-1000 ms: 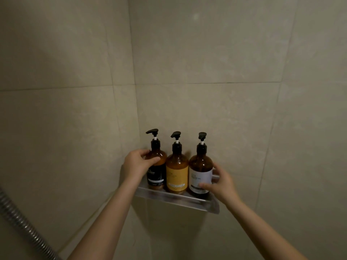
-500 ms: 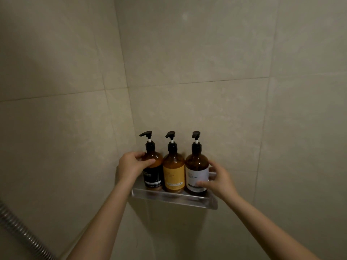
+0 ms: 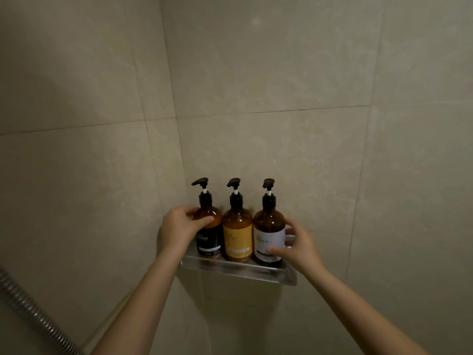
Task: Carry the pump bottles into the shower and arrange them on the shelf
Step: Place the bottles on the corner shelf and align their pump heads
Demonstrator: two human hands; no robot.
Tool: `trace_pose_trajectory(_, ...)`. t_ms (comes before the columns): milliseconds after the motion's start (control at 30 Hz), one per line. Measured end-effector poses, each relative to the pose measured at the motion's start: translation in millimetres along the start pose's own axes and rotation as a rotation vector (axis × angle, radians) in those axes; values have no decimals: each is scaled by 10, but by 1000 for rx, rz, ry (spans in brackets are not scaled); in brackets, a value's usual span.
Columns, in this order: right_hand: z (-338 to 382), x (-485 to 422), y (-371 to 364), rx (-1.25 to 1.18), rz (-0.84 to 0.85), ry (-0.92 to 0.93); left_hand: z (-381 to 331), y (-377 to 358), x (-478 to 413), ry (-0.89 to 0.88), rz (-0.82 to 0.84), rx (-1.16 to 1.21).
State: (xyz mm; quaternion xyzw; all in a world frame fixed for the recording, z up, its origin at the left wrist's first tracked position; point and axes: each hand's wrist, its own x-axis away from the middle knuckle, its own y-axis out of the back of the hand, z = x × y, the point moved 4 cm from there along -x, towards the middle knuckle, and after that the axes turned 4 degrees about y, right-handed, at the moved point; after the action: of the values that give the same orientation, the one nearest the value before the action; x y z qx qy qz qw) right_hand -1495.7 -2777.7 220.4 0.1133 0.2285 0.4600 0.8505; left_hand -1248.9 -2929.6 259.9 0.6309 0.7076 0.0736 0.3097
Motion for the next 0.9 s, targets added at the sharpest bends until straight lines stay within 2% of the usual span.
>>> trace_pose_trajectory(100, 41, -31, 33, 24, 93, -55, -32, -5, -7, -28, 17, -24)
trace_pose_trajectory(167, 192, -94, 193, 49, 38, -80, -38, -9, -8, -35, 23, -31)
trace_pose_trajectory(200, 350, -142, 332, 75, -81, -16, -34, -13, -7, -38, 21, -32)
trace_pose_trajectory(267, 848, -228, 578, 122, -314, 240, -20, -20, 3, -44, 16, -32)
trace_pose_trajectory(300, 1152, -289, 618, 126, -334, 363, -16, -21, 11, -45, 18, -31)
trace_pose_trajectory(367, 1748, -451, 501, 191, -175, 544, -13, -26, 26, -47, 27, -26)
trace_pose_trajectory(433, 2213, -587, 176, 360, 97, 680, -18, -25, 46, -51, 26, -21)
trace_pose_trajectory(500, 2463, -647, -204, 580, 310, 779, -40, -18, 81, -39, 42, 3)
trace_pose_trajectory(567, 2516, -701, -518, 771, 429, 807, -65, -10, 111, -27, 66, 13)
trace_pose_trajectory(667, 2523, -728, -784, 971, 470, 845, -94, 18, 115, -11, 75, -2)
trace_pose_trajectory(900, 2570, -732, -854, 1078, 506, 831, -133, 52, 88, 4, 85, -17)
